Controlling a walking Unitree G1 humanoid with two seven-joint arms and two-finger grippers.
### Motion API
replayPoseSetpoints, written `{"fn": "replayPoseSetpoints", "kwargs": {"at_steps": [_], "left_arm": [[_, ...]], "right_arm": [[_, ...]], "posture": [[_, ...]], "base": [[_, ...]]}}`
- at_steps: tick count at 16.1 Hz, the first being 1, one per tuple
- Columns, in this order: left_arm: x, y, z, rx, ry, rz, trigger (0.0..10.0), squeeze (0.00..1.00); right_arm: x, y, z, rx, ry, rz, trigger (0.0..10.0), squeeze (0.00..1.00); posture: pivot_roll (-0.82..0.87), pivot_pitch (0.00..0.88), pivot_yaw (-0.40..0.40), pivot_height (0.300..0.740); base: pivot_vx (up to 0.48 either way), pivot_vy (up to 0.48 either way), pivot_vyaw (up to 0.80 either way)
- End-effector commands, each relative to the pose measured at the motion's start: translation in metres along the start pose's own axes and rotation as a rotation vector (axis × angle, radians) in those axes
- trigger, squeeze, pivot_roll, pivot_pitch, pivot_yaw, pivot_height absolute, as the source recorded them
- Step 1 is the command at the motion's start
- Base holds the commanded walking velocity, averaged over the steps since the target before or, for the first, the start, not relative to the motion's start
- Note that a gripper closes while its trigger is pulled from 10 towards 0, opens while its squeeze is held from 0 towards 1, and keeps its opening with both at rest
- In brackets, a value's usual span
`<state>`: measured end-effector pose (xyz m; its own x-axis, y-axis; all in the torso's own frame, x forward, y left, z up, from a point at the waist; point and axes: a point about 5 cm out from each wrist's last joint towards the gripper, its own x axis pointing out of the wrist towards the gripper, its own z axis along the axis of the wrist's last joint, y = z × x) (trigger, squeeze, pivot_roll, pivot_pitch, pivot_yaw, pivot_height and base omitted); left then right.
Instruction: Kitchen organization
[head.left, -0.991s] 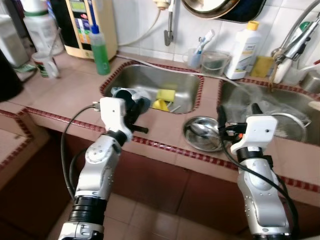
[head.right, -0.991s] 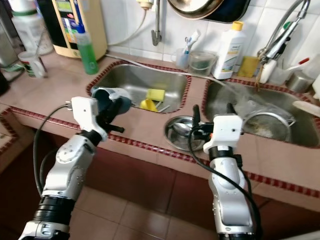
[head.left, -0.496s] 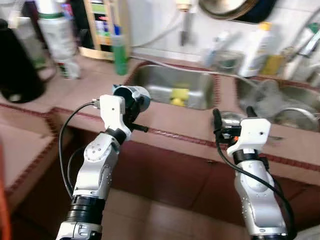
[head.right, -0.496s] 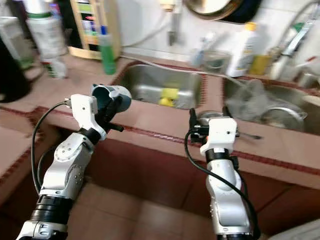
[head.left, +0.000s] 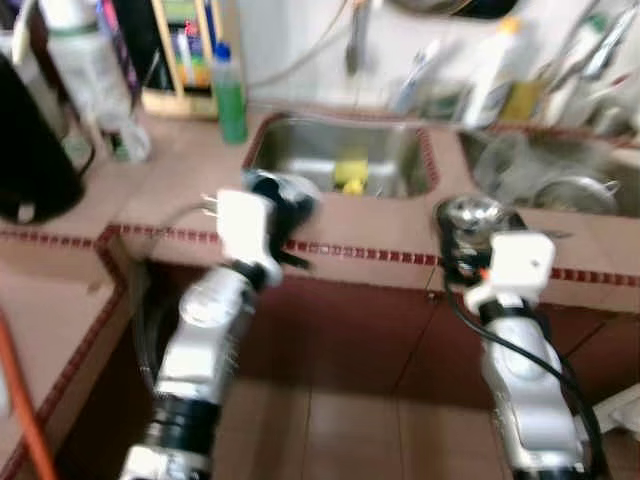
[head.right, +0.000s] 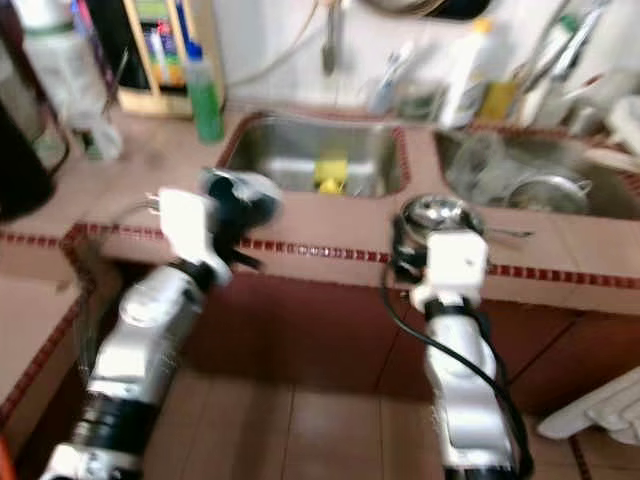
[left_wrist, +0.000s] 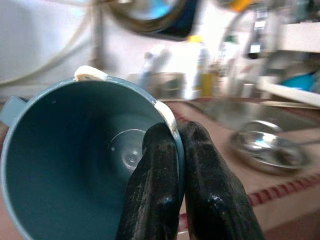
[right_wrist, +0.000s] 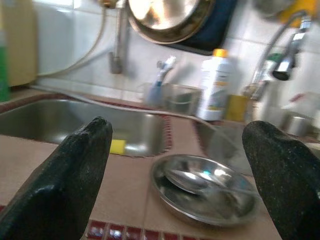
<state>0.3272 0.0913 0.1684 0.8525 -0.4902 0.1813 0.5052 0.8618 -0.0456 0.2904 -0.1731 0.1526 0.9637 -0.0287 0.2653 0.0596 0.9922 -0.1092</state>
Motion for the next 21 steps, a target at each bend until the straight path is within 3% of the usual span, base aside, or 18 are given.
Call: {"fn": "replayPoseSetpoints", "kwargs": {"at_steps": [1,5,11,21], "left_arm": [[-0.001,0.003,0.005,0.023,-0.009,-0.002,10.0,0.00],[-0.001,0.001,0.006,0.028,-0.010,-0.028,10.0,0.00],[0.003,-0.002,0.009,0.030,-0.014,-0.064,10.0,0.00],[0.009,-0.003,0.014,0.043,-0.018,-0.094,10.0,0.00]], "right_arm": [[0.001,0.004,0.002,0.008,-0.011,0.014,10.0,0.00],[0.002,0.005,0.004,0.012,-0.030,0.013,10.0,0.00],[0.002,0.006,0.008,0.009,-0.057,0.026,10.0,0.00],[0.004,0.005,0.010,0.009,-0.066,0.017,10.0,0.00]], "posture": [[-0.16,0.000,-0.014,0.740],[-0.16,0.000,-0.009,0.740],[-0.17,0.000,-0.008,0.740],[-0.18,0.000,0.004,0.740]], "base": [[0.000,0.000,-0.77],[0.000,0.000,-0.77],[0.000,0.000,0.00],[0.462,0.000,0.00]]}}
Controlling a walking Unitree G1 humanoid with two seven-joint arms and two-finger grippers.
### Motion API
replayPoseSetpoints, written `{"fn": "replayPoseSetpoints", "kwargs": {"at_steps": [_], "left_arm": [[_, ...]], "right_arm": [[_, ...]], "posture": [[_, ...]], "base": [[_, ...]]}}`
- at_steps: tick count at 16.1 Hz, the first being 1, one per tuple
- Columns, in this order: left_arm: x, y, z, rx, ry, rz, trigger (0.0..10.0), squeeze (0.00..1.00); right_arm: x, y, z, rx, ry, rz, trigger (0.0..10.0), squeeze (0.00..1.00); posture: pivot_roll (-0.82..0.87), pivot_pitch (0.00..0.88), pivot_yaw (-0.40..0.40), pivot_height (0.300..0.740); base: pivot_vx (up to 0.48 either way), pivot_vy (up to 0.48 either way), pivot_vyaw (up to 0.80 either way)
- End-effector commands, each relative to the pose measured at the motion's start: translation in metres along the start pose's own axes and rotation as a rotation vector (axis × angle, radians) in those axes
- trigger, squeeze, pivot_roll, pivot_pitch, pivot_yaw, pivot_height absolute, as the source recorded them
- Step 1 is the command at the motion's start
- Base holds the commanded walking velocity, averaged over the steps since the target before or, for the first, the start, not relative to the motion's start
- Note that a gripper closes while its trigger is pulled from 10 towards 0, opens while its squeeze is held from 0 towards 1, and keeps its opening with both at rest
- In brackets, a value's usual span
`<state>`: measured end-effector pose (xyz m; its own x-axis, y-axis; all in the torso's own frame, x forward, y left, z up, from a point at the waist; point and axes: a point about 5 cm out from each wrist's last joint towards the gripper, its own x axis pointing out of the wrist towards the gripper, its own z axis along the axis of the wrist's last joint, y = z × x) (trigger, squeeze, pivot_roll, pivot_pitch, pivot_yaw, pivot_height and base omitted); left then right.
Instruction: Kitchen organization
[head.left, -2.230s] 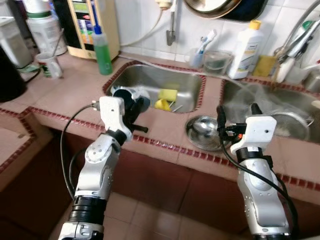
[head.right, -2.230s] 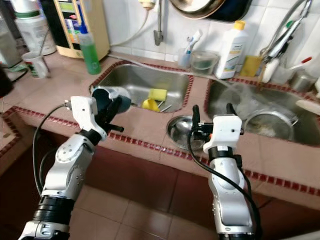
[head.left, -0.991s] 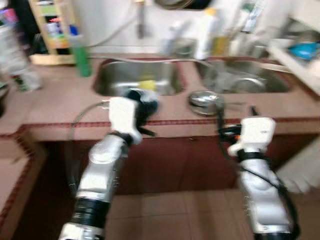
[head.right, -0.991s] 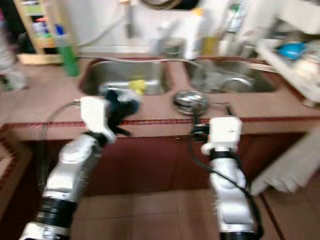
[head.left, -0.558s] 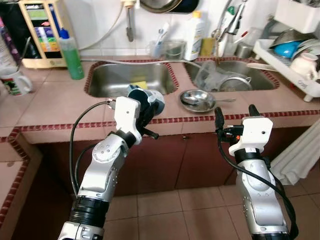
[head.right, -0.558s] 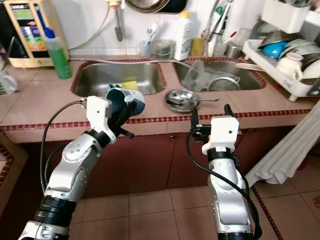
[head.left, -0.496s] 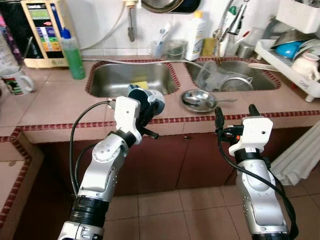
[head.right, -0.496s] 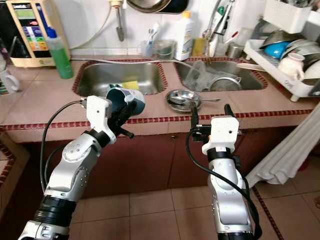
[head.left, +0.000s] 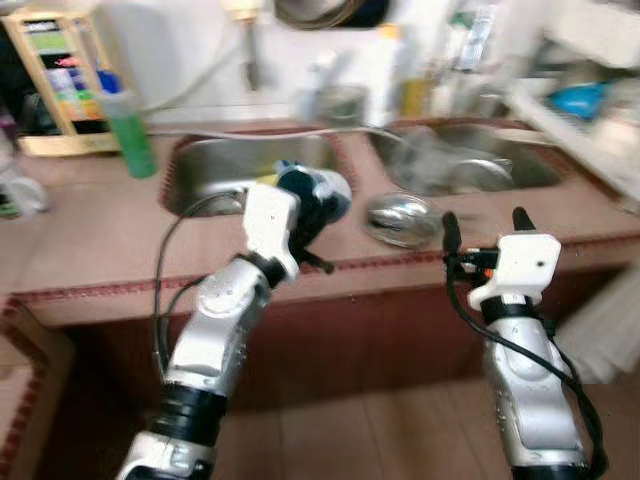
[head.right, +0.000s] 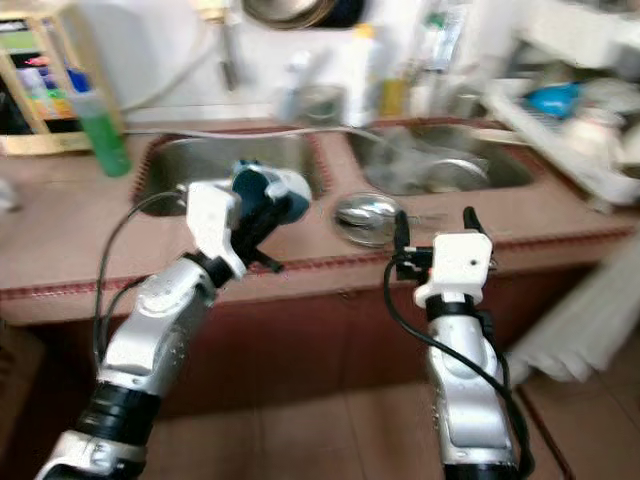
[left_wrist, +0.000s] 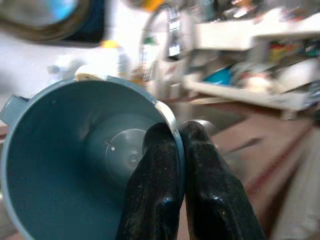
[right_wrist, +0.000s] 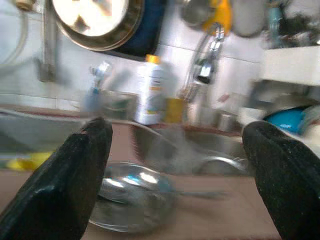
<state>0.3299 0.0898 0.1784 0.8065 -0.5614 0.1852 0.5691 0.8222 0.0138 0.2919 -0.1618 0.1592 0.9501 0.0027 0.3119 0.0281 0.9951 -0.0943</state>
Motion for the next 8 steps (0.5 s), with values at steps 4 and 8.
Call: {"fn": "replayPoseSetpoints", "kwargs": {"at_steps": [4,8], "left_arm": [[0.0066,-0.0016,0.0064,0.000,-0.021,-0.010,10.0,0.00],[0.0076,-0.0012,0.0066,-0.001,-0.016,-0.006,10.0,0.00]], "right_arm": [[0.0026,-0.0053,0.0037,-0.014,-0.019,-0.009,10.0,0.00],[0.0030,-0.0044,0.0032,-0.013,-0.017,-0.004,10.0,0.00]], "posture": [[-0.18,0.000,0.004,0.740],[-0.17,0.000,0.004,0.740]], "base": [[0.480,0.000,0.00],[0.432,0.000,0.00]]}}
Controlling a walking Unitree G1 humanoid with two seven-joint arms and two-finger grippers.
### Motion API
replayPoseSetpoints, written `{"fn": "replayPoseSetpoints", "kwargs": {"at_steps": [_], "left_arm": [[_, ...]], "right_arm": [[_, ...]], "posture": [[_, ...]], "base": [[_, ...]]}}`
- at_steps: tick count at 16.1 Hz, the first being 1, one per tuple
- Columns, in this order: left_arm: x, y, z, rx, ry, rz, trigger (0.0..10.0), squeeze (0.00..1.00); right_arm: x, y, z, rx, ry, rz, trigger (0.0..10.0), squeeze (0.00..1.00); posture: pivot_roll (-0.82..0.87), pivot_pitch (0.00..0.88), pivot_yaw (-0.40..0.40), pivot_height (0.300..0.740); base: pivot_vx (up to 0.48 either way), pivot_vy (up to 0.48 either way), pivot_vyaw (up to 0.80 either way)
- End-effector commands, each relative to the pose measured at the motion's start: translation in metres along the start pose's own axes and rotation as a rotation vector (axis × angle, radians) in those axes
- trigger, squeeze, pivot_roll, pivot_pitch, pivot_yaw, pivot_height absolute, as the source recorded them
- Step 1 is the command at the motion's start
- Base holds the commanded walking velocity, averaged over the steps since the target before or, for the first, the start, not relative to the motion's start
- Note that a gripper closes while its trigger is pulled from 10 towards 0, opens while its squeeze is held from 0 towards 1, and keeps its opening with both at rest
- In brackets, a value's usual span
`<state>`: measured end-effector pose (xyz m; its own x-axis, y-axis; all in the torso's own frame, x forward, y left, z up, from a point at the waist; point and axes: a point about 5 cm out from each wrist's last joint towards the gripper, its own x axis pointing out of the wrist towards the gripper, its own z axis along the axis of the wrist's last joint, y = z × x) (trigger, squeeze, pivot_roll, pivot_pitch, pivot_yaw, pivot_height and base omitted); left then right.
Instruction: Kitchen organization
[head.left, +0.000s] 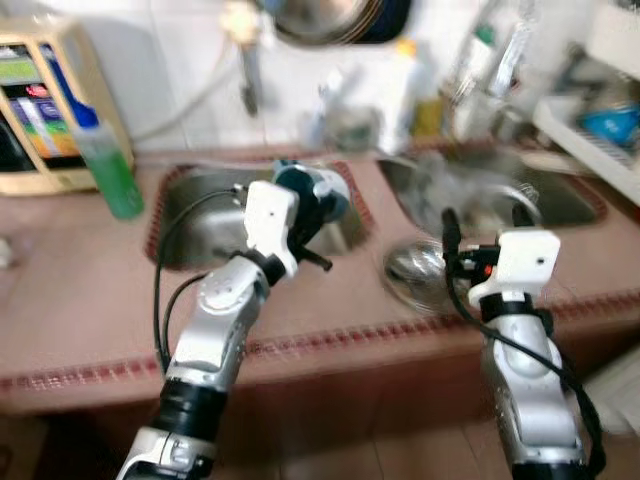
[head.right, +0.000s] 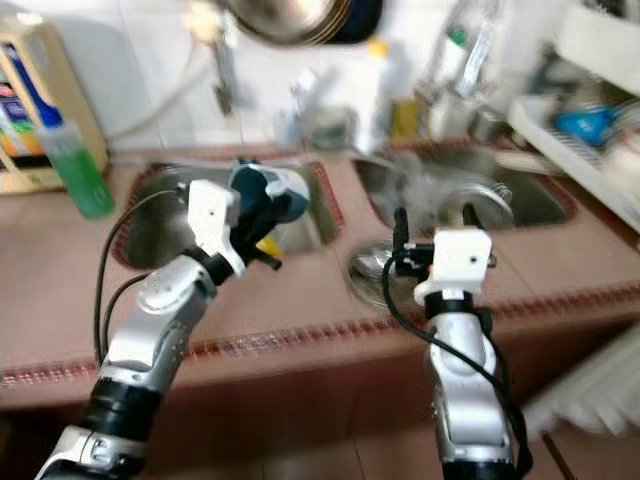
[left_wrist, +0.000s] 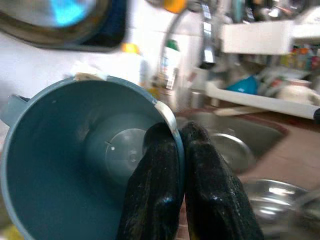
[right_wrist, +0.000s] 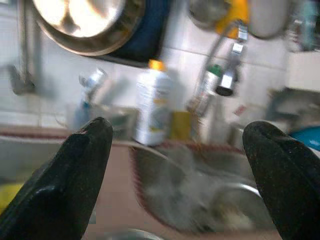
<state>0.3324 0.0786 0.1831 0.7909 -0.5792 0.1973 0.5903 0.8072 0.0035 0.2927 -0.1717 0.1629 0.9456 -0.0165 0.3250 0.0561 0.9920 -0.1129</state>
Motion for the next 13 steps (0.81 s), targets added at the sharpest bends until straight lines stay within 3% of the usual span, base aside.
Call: {"fn": "replayPoseSetpoints", "kwargs": {"at_steps": [1,5,8,10,13], "left_arm": [[-0.001,0.007,0.003,0.016,0.002,0.025,10.0,0.00],[-0.001,0.009,0.002,-0.008,0.012,0.046,10.0,0.00],[0.003,0.010,-0.006,0.030,0.124,0.040,10.0,0.00],[0.004,0.019,-0.008,0.074,0.176,0.044,10.0,0.00],[0.008,0.027,-0.009,0.080,0.221,0.046,10.0,0.00]], "right_arm": [[0.001,0.007,0.000,0.014,-0.003,0.022,10.0,0.00],[-0.001,0.009,-0.001,0.015,0.005,0.032,10.0,0.00],[-0.003,0.015,-0.005,0.035,0.040,0.073,10.0,0.00],[-0.015,0.022,-0.016,0.109,0.151,0.147,10.0,0.00],[-0.029,0.025,-0.019,0.164,0.219,0.193,10.0,0.00]], "posture": [[-0.17,0.000,0.005,0.740],[-0.17,0.000,0.007,0.740],[-0.17,0.000,0.009,0.740],[-0.17,0.000,0.009,0.740],[-0.18,0.000,0.014,0.740]], "base": [[0.000,0.000,0.00],[0.000,0.000,0.00],[0.000,0.000,0.00],[0.000,0.000,0.00],[0.000,0.000,0.00]]}}
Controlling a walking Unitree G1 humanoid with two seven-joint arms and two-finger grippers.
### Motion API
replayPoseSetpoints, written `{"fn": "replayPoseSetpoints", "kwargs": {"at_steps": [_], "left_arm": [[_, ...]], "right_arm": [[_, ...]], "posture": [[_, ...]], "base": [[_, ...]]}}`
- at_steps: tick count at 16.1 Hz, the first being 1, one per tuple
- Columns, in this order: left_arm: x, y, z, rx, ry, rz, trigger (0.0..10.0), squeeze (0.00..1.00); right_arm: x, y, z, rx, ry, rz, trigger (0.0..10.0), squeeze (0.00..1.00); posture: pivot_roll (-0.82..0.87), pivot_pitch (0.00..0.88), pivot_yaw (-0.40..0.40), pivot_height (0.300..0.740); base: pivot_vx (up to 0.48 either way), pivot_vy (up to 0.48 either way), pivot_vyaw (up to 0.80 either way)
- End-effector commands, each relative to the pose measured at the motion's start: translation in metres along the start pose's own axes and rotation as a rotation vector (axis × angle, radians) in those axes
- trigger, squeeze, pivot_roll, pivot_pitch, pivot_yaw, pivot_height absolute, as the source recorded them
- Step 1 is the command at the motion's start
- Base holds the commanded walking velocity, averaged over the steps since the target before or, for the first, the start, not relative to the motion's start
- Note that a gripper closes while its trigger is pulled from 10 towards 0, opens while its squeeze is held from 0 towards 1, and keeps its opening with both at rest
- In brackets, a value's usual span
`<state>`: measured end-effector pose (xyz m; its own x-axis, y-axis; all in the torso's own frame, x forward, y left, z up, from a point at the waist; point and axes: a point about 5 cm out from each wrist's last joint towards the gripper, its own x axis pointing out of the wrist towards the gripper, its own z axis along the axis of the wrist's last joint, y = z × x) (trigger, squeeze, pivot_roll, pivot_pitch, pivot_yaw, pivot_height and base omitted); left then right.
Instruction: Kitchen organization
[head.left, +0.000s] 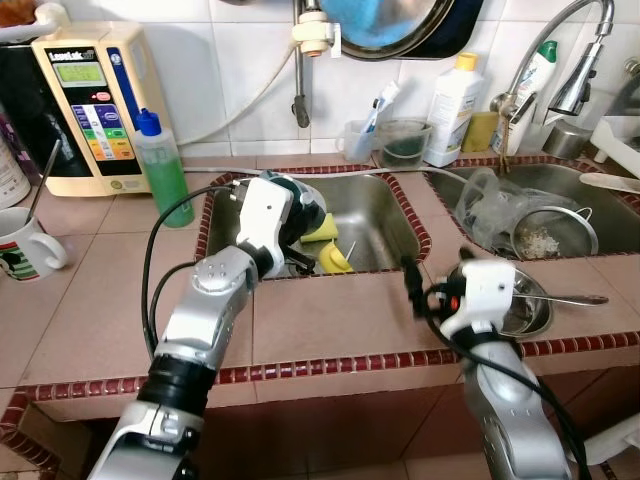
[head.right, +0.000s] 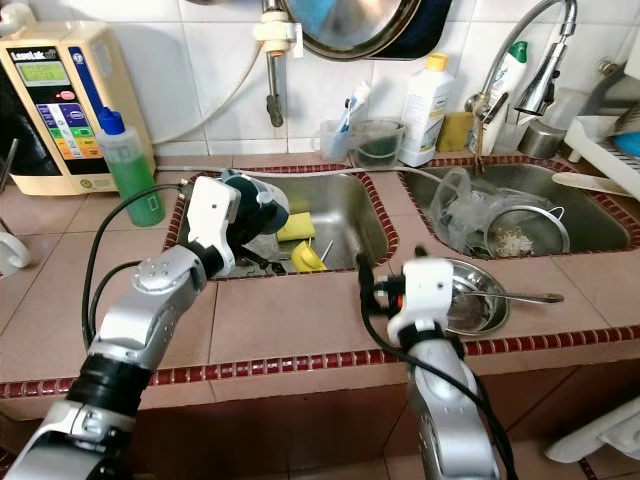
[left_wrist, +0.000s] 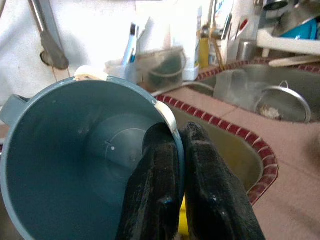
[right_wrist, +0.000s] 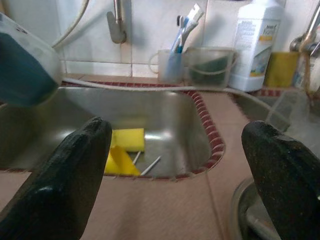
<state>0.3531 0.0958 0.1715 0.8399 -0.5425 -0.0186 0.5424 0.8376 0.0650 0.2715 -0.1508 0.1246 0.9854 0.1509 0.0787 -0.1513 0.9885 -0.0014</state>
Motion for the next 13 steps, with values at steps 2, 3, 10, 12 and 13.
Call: {"fn": "replayPoseSetpoints", "kwargs": {"at_steps": [2,3,10,12,13], "left_arm": [[0.005,0.005,0.005,0.030,0.017,-0.001,10.0,0.00],[0.008,0.006,0.006,0.046,0.025,-0.003,10.0,0.00],[0.028,0.010,0.002,0.117,0.124,-0.018,10.0,0.00],[0.032,0.012,0.005,0.151,0.145,-0.036,10.0,0.00],[0.033,0.014,0.007,0.166,0.151,-0.045,10.0,0.00]], "right_arm": [[-0.007,0.004,0.004,-0.043,-0.013,0.055,10.0,0.00],[-0.013,0.007,0.003,-0.050,0.001,0.089,10.0,0.00],[-0.045,0.023,0.005,-0.001,0.056,0.256,10.0,0.00],[-0.055,0.030,0.009,0.041,0.065,0.299,10.0,0.00],[-0.058,0.033,0.012,0.050,0.066,0.308,10.0,0.00]], "posture": [[-0.19,0.000,0.019,0.740],[-0.20,0.000,0.024,0.740],[-0.25,0.000,0.059,0.740],[-0.25,0.000,0.066,0.740],[-0.25,0.007,0.068,0.740]], "base": [[0.000,0.000,0.00],[0.000,0.000,0.00],[0.000,0.000,0.00],[0.000,0.000,0.00],[0.000,0.000,0.00]]}}
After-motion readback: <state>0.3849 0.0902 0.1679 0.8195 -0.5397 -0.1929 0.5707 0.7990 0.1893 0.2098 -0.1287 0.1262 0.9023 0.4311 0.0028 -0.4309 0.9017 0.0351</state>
